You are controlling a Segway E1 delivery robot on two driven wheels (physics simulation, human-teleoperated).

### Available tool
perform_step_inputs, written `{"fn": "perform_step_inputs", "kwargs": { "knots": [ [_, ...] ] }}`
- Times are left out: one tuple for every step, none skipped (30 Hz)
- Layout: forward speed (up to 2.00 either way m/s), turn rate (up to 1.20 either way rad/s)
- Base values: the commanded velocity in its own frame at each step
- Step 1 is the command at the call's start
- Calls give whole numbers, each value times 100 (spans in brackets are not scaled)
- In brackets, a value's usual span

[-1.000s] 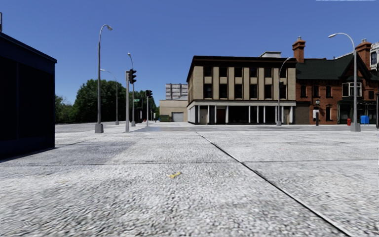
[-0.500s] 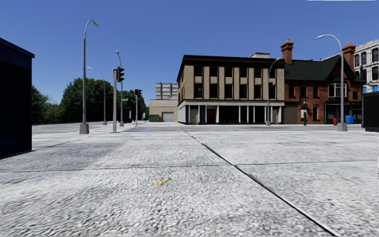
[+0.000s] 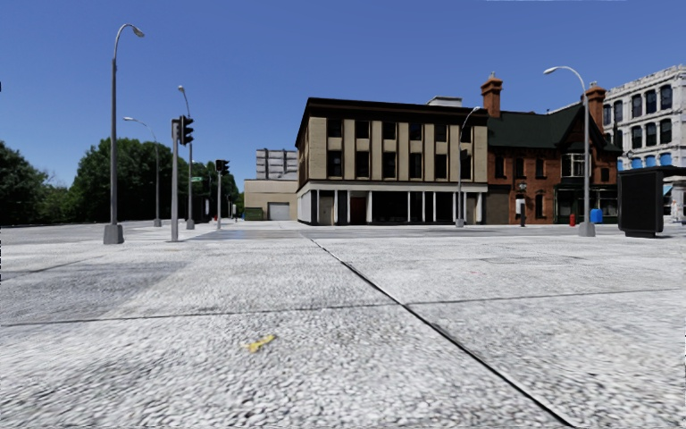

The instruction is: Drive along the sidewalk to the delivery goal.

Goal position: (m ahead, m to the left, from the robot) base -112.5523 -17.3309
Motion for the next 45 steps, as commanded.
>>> {"fn": "perform_step_inputs", "kwargs": {
  "knots": [
    [49, -31],
    [49, -31],
    [49, -31],
    [49, -31],
    [49, -31],
    [49, -31],
    [49, -31],
    [49, -31],
    [49, -31],
    [49, -31],
    [49, -31],
    [49, -31],
    [49, -31],
    [49, -31],
    [49, -31],
    [49, -31],
    [49, -32],
    [49, -33],
    [49, -35],
    [49, -35],
    [49, -36],
    [49, -36],
    [49, -37],
    [49, -37],
    [49, -37],
    [49, -37],
    [49, -37],
    [49, -37],
    [49, -37],
    [49, -37],
    [49, -37],
    [49, -37],
    [49, -37],
    [49, -37],
    [49, -37],
    [49, -37],
    [49, -37],
    [49, -37],
    [49, -37],
    [49, -37],
    [49, -37],
    [49, -37],
    [49, -37],
    [49, -37],
    [49, -37]
  ]
}}
